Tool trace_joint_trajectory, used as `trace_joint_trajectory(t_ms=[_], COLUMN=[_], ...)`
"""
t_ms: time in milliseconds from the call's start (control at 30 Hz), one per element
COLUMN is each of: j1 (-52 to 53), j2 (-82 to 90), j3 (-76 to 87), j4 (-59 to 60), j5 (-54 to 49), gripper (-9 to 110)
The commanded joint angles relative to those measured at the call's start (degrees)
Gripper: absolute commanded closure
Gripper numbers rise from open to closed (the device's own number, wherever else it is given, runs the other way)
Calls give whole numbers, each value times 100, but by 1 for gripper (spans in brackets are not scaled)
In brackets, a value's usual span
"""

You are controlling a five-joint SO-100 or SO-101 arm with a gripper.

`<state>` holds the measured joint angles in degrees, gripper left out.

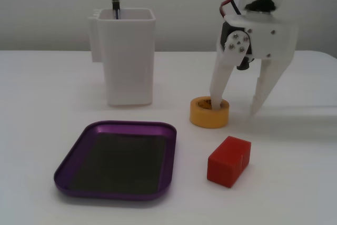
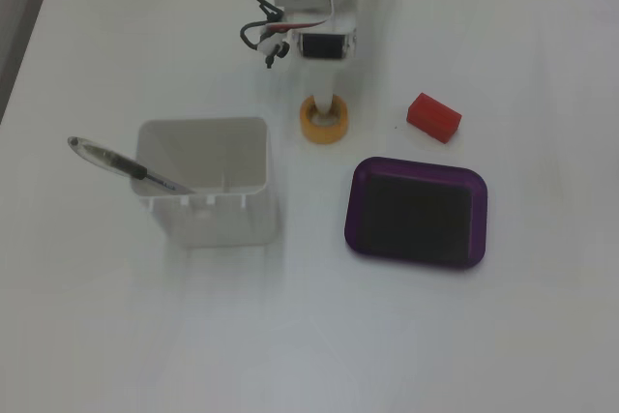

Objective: Grab up the yellow tape and put it in the box.

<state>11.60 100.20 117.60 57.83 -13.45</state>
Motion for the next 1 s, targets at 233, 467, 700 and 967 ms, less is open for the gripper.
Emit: trace_joint_trajectory(t_ms=[233,467,700,967], j1=[-545,-1134,-1969,-2268], j2=[44,747,2294,1371], j3=[-18,-431,-1600,-2760], j4=[35,940,1731,1714], j5=[-176,-158,-158,-176], gripper=[102,102,102,102])
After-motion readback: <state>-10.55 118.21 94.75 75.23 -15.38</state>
